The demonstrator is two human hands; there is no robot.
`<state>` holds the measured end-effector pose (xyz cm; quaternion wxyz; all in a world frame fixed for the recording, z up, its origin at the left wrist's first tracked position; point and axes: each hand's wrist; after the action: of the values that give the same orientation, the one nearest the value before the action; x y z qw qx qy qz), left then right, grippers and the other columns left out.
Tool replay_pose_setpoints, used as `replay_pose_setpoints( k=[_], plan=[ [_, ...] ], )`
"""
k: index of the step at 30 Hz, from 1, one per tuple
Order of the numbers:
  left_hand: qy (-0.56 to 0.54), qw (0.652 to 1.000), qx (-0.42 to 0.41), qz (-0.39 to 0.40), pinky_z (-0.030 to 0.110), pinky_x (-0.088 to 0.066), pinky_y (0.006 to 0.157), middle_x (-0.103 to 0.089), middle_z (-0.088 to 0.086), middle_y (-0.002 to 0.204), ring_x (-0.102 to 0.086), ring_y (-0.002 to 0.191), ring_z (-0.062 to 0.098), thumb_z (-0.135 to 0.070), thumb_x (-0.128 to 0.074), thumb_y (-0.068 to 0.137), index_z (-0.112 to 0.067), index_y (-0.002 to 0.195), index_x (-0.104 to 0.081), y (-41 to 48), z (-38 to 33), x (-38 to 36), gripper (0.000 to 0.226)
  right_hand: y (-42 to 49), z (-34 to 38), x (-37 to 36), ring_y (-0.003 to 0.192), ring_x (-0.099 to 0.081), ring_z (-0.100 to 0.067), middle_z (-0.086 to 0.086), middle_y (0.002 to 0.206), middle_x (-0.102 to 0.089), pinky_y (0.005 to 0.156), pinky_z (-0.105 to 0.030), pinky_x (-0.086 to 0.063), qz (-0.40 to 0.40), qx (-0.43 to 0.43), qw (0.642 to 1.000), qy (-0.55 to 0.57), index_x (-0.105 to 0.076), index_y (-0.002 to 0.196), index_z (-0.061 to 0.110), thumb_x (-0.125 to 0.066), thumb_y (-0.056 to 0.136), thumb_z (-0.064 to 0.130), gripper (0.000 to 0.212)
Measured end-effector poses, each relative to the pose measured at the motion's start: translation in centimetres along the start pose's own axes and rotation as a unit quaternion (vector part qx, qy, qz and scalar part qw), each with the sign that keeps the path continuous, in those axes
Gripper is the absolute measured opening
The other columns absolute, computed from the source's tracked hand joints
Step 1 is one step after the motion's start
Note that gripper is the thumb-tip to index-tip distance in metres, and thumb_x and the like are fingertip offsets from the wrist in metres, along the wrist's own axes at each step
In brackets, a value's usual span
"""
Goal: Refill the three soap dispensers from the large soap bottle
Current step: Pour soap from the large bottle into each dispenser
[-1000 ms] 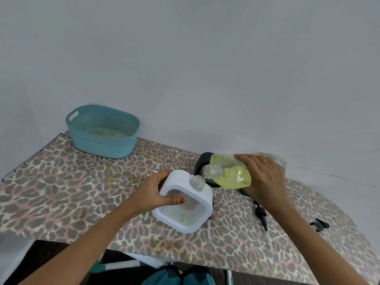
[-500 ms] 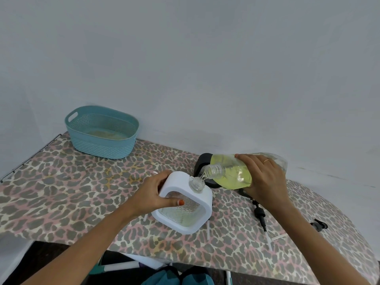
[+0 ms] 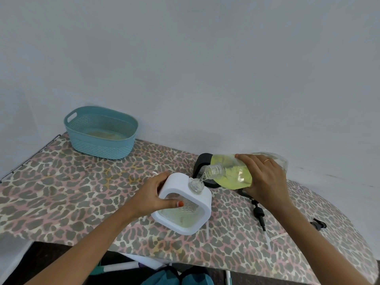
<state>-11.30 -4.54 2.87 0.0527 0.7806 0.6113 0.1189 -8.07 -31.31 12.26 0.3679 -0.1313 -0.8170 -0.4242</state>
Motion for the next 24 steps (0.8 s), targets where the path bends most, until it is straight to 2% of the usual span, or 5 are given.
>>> replay_pose_setpoints(
  k=[9,16,24],
  plan=[
    [-0.01,1.0,-0.003,0.005,0.019,-0.052,0.073,-0.067,-0.005,0.096,-0.065,0.086,0.013,-0.062,-0.08,0.044,-0.025,0.103,-0.059,-0.12,-0.13,-0.03,0.073,-0.06,-0.08,0.16,0.074,-0.068,-0.023,-0.003,0.091,-0.072,0.062,-0.026,-0.049,-0.006,0.0,1.0,0.001,-0.049,0.108,0.013,-0.093,0.031,0.014,0.089],
    [-0.01,1.0,-0.004,0.008,0.017,-0.051,0.07,-0.068,-0.014,0.089,-0.065,0.081,0.007,-0.063,-0.079,0.044,-0.024,0.101,-0.058,-0.23,-0.21,-0.11,0.072,0.02,-0.15,0.41,0.073,-0.068,-0.024,-0.004,0.091,-0.072,0.062,-0.027,-0.05,-0.009,0.003,1.0,-0.007,-0.049,0.108,0.013,-0.093,0.032,0.013,0.088],
    [-0.01,1.0,-0.006,0.002,0.018,-0.051,0.07,-0.068,-0.01,0.091,-0.065,0.082,0.01,-0.062,-0.079,0.044,-0.024,0.102,-0.058,-0.32,-0.07,-0.16,0.073,0.04,-0.18,0.59,0.073,-0.068,-0.024,-0.004,0.091,-0.072,0.062,-0.027,-0.049,-0.011,0.002,1.0,-0.011,-0.048,0.108,0.013,-0.092,0.031,0.01,0.088]
  ],
)
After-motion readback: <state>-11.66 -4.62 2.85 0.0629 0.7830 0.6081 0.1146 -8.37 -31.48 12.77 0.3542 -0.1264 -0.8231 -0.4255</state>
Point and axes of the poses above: each hand's wrist, its own y-axis towards the middle knuckle, its own x-axis out of the back of the hand, z = x × y
